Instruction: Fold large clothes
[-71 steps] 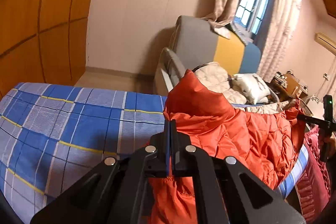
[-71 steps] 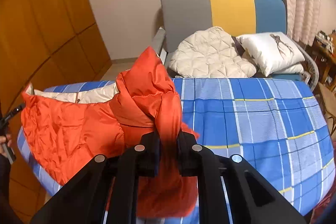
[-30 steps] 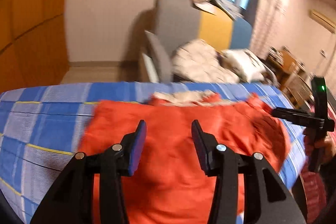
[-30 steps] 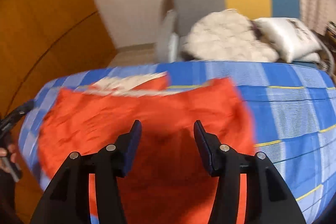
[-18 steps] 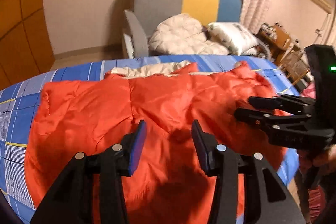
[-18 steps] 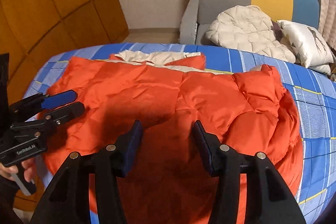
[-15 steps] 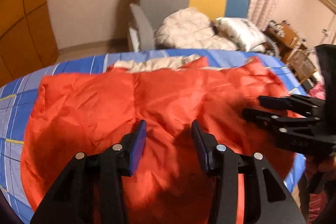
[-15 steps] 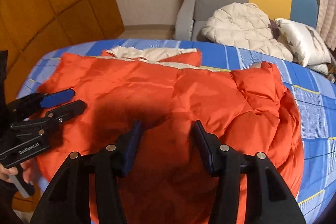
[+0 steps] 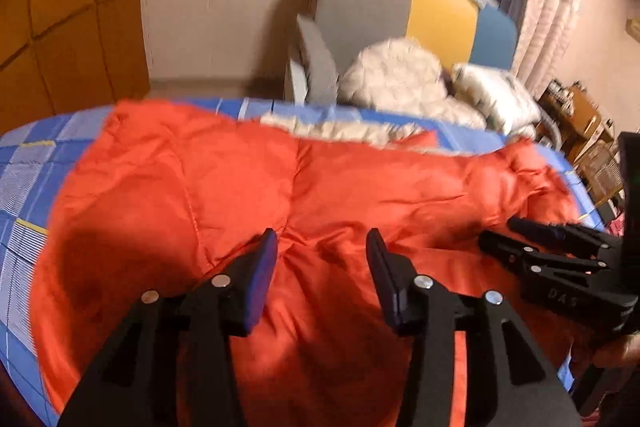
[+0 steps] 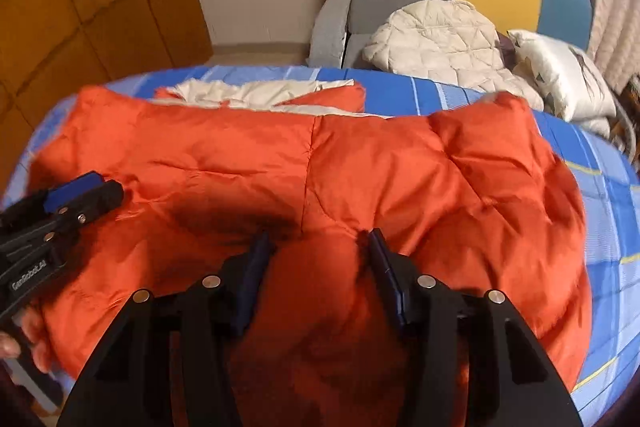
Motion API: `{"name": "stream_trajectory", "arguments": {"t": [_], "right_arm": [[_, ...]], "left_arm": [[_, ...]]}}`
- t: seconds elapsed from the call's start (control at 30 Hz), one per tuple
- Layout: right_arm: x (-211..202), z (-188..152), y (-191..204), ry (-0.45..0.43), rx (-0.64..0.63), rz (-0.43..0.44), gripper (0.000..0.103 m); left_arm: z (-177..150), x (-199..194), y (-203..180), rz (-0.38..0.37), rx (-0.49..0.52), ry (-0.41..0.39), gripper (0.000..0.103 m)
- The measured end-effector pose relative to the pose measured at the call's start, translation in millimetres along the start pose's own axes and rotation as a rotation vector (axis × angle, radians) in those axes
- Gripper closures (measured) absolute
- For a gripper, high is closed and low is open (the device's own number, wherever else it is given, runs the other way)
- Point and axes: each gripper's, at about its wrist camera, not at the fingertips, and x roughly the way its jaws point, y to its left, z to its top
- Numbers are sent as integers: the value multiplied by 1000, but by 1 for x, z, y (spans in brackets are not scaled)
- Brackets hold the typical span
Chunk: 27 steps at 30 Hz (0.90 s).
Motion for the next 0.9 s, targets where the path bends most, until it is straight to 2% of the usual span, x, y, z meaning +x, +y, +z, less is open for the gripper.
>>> {"name": "stream_trajectory", "arguments": {"t": [0.13,0.23,0.3,0.37,0.43,0.47,0.5,0.57,0.67,0.77,0.9], "right_arm": [[-34,-15,-17,-61,106,57,52],[-65,-34,-38,-110,203,88,51],[-84,-49,-55,-143,286,121,36],[-101,-68,-73,-171,369,154,32],[-116,-95,-103,-193,513,219,29],[-120,-110,-118,-201,598,245,20],[-122,-124,-129,-210,665,264,15],[-118,-152,-150,-223,786,339,12],[-102,-176,-164,-204,902,395,11],[-85,-180,-162,-198,946,448,8],[-63,-170,-154,-164,946,466,5]], "left_arm": [[-3,-26,-10,-36,3,-59,56],[-3,-39,-15,-52,5,-70,56],[-5,-43,-17,-65,4,-78,56],[-5,-47,-21,-67,10,-87,56],[-7,-48,-22,-78,14,-82,56],[-8,-48,-23,-80,13,-81,56],[-8,-47,-24,-86,13,-82,56],[-10,-44,-25,-84,15,-73,56],[-13,-38,-26,-85,12,-57,56],[-16,-31,-27,-78,14,-41,56],[-22,-19,-22,-69,2,-9,56]]}}
